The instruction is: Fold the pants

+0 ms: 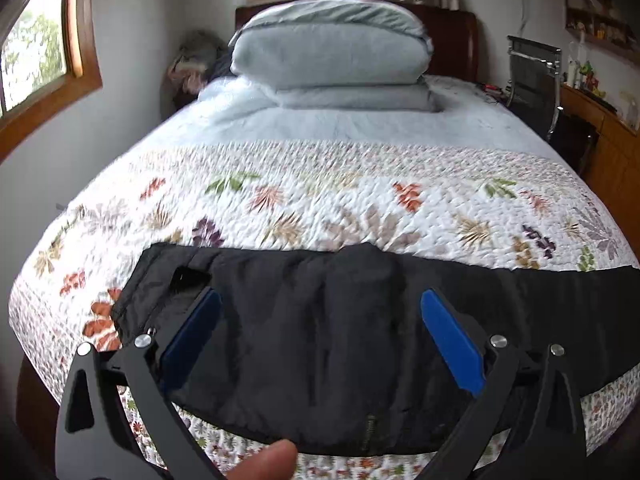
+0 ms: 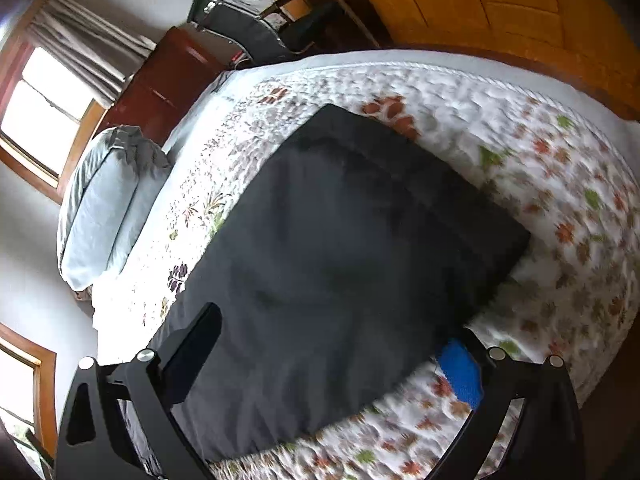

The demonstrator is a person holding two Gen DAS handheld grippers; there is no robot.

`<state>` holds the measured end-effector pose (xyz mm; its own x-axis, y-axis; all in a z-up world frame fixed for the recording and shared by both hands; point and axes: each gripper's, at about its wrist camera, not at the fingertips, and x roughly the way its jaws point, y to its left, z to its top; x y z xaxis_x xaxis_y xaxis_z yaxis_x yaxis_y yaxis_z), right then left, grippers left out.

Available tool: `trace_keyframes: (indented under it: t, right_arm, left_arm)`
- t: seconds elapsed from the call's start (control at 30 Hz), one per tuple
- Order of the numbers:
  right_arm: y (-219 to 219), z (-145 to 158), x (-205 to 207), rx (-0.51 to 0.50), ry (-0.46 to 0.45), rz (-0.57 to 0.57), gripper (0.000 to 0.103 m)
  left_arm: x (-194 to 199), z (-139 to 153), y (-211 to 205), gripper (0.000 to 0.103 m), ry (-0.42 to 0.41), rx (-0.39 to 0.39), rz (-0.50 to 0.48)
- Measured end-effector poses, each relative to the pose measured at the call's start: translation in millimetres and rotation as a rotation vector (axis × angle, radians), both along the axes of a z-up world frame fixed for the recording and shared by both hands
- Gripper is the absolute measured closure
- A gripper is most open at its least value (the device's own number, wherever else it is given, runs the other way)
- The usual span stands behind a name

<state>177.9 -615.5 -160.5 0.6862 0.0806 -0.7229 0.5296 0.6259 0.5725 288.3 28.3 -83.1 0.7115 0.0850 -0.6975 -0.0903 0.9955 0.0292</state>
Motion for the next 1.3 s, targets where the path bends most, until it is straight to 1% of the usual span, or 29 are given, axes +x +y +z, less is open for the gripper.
trace_keyframes:
  t: [0.03,0.07,0.1,0.13,0.17,0.2,0.23,0.3,0.33,0.37,0.4,0.47,0.53,0.6,0.67,0.73,0.77,0.8,0.87,0.9,0.97,1.0,1.03,1.1,1.13,1.2,1.23,1.27,1.3]
  right_arm:
    - [-3.4,-3.3,-8.7,0.034,-0.020,-0.015,0.003]
    - [-7.0,-8.0,-17.3,0.077,-0.040,-0.028,0.003]
    - [-9.3,-12.1,-23.9,0.107,-0.052,-0.032,0.004]
    - [-15.7,-18.4,-28.9,0.145,-0.069,-0.043,0.004]
    - [-19.5,-20.2,-34.4,0.171,-0.094,-0.049,0.004]
    - [-22.6,-22.3,-38.7,0.198,-0.119,-0.052,0.004]
    - [-26.4,-23.9,-42.6,0.222,-0.135,-0.056,0.004]
    - [-30.9,-24.0,-45.3,0.235,-0.156,-0.065,0.004]
    - [-34.2,-24.1,-48.0,0.234,-0.171,-0.080,0.004]
    - [-35.6,-25.5,-48.6,0.248,-0.194,-0.081,0.003]
    - [-36.2,-27.5,-47.5,0.263,-0.206,-0.068,0.003]
    - [-39.4,-31.1,-35.1,0.279,-0.237,-0.031,0.003]
    - [-43.6,-33.6,-26.2,0.284,-0.253,-0.030,0.003]
    - [-48.5,-33.3,-19.4,0.311,-0.293,-0.029,0.003]
    - [-49.7,-27.2,-16.5,0.333,-0.374,0.016,0.003]
    - [-45.1,-19.8,-24.5,0.304,-0.462,0.088,0.003]
    - [-41.4,-22.1,-27.8,0.298,-0.469,0.101,0.003]
    - [-38.7,-26.9,-29.1,0.295,-0.455,0.110,0.004]
    - [-38.5,-36.1,-29.8,0.278,-0.421,0.106,0.010]
    - [-39.2,-36.6,-30.8,0.284,-0.423,0.096,0.009]
    - [-43.6,-35.9,-31.8,0.321,-0.455,0.058,0.003]
    - [-46.7,-34.9,-27.7,0.324,-0.441,0.044,0.003]
    - [-48.2,-33.1,-26.4,0.326,-0.430,0.040,0.003]
    - [-48.1,-20.6,-23.7,0.341,-0.484,0.080,0.003]
    - [-46.6,-14.2,-28.0,0.325,-0.504,0.104,0.003]
    - [-47.7,-20.1,-39.6,0.323,-0.442,0.083,0.003]
    - [-50.0,-28.3,-50.3,0.346,-0.429,0.076,0.005]
    - [-51.0,-30.9,-56.1,0.352,-0.439,0.080,0.009]
    - [-51.7,-31.3,-62.6,0.348,-0.444,0.082,0.010]
  left_arm:
    - [2.7,-8.8,10.5,0.003,0.003,-0.015,0.004]
    - [4.8,-15.9,18.3,0.003,0.000,-0.012,0.010]
    - [10.7,-29.9,28.8,0.003,0.031,0.013,0.030]
    - [15.5,-41.8,38.2,0.003,0.064,0.024,0.043]
    - [18.9,-51.7,47.9,0.003,0.079,0.020,0.055]
    - [22.2,-64.3,60.2,0.003,0.098,0.032,0.091]
    - [25.7,-76.2,70.0,0.003,0.124,0.066,0.124]
    - [32.3,-100.0,84.2,0.003,0.180,0.092,0.134]
    - [37.0,-114.7,91.4,0.002,0.246,0.079,0.137]
    - [37.6,-125.8,101.0,0.002,0.273,0.019,0.135]
    - [36.5,-126.2,104.5,0.002,0.255,0.001,0.136]
    - [34.6,-125.5,103.0,0.002,0.235,0.021,0.130]
    - [32.7,-126.1,103.4,0.002,0.214,0.021,0.132]
    - [30.4,-127.7,102.3,0.002,0.201,0.023,0.132]
    - [31.7,-127.6,101.7,0.002,0.200,0.031,0.131]
    - [32.2,-127.6,101.9,0.002,0.207,0.036,0.130]
    - [33.5,-127.9,99.1,0.002,0.209,0.038,0.130]
    - [34.4,-128.0,98.8,0.002,0.212,0.038,0.130]
    - [35.0,-128.5,98.4,0.002,0.213,0.038,0.133]
    - [35.1,-128.5,97.7,0.002,0.214,0.042,0.136]
    - [34.4,-128.0,96.8,0.002,0.210,0.045,0.142]
    - [33.9,-127.9,96.9,0.002,0.207,0.044,0.144]
    - [33.1,-127.7,97.1,0.002,0.203,0.041,0.146]
    - [31.5,-125.8,97.4,0.002,0.202,0.042,0.160]
    - [30.9,-124.0,96.8,0.002,0.201,0.047,0.164]
    - [29.5,-120.5,95.5,0.002,0.194,0.069,0.172]
    - [29.9,-120.5,95.6,0.002,0.192,0.088,0.180]
    - [31.5,-122.5,96.6,0.002,0.198,0.101,0.184]
    - [32.2,-123.7,98.1,0.002,0.199,0.109,0.192]
